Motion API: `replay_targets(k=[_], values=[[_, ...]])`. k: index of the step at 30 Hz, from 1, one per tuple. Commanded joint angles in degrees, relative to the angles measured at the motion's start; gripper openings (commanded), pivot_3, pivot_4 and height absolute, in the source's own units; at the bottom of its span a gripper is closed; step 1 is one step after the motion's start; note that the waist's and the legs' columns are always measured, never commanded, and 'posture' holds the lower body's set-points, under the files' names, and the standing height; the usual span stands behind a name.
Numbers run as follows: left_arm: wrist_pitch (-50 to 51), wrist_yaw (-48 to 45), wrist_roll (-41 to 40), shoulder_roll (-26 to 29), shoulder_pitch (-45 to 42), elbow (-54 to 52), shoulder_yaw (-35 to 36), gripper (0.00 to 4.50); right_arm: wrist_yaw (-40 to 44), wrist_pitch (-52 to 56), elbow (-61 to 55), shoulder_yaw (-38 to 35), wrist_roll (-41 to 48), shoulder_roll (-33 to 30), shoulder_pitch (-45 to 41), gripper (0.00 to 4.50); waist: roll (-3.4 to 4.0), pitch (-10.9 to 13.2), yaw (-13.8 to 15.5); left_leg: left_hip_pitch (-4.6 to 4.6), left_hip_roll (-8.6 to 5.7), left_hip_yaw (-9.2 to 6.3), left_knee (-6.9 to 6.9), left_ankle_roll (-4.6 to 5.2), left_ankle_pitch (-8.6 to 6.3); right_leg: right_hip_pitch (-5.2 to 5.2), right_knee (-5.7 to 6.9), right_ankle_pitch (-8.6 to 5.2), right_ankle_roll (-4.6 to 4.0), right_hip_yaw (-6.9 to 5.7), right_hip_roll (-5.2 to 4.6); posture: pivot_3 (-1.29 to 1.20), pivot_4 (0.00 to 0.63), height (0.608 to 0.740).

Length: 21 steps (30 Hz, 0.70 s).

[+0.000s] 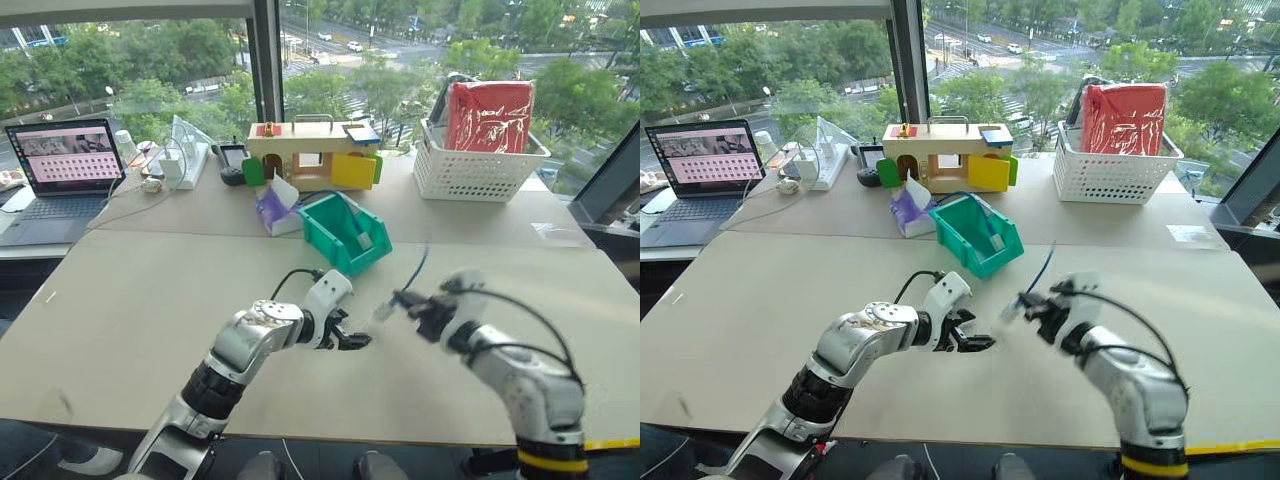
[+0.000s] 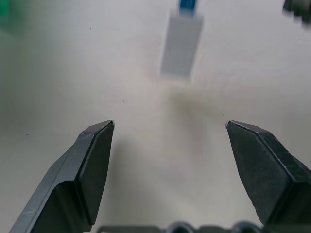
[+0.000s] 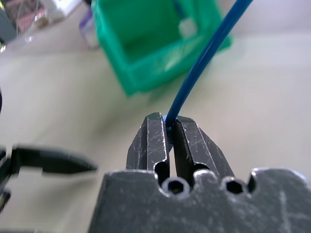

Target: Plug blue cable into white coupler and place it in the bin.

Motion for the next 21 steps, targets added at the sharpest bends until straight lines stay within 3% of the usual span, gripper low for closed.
replay_targets(k=[1, 6, 10, 16, 18, 21], values=[[-2.2, -1.0, -2.9, -0.1, 2.5, -4.8, 3.2, 3.72, -0.3, 1.1, 0.9, -3.8, 3.7, -2.9, -8.6, 0.0, 0.03, 0.1, -0.1, -0.03, -0.02, 0.0, -0.03, 0.0, 0.0, 0.02, -0.01, -0.03, 0.0, -0.1, 0.03, 0.0, 0.15, 0.732], [-10.7, -0.1, -3.2, -0.5, 6.4, -5.3, 8.4, 3.72, 4.5, -4.1, 13.5, 3.2, -2.4, -5.5, -22.9, 0.0, 0.08, 0.2, -0.2, -0.07, 0.03, 0.09, -0.05, -0.01, -0.02, -0.04, 0.0, -0.06, -0.08, -0.1, 0.08, 0.0, 0.15, 0.732], [-22.5, 7.7, 1.2, -3.2, 10.0, 0.0, 14.9, 3.72, 11.5, -18.1, 34.7, 14.4, -14.4, -3.3, -34.8, 0.0, 0.06, 0.3, -0.8, 0.02, -0.01, 0.24, 0.01, -0.01, -0.02, 0.02, -0.05, -0.02, -0.02, -0.02, 0.01, 0.0, 0.15, 0.732], [-28.7, 9.7, 1.4, -3.8, 12.9, -1.2, 18.6, 3.72, 15.0, -32.4, 57.6, 17.4, -22.5, 0.2, -42.5, 0.0, -0.07, 0.3, -0.4, -0.14, -0.02, 0.15, 0.01, 0.01, 0.0, -0.01, -0.11, 0.06, 0.03, -0.11, 0.0, 0.0, 0.15, 0.732], [-30.1, 12.2, 2.2, -4.5, 12.6, -1.1, 19.8, 3.75, 15.6, -34.6, 62.8, 16.6, -22.9, 1.5, -43.9, 0.88, -0.07, 0.3, -0.1, -0.26, -0.05, 0.16, 0.0, 0.0, -0.01, -0.06, -0.19, 0.09, 0.07, -0.13, -0.06, 0.0, 0.15, 0.732], [-31.7, 15.5, 3.7, -5.1, 11.8, -0.7, 20.8, 3.75, 16.7, -36.7, 66.3, 15.9, -23.5, 2.8, -44.9, 1.67, -0.07, 0.4, 0.0, -0.33, -0.04, 0.17, 0.0, -0.01, -0.02, -0.11, -0.21, 0.13, 0.11, -0.12, -0.08, 0.0, 0.15, 0.732]])
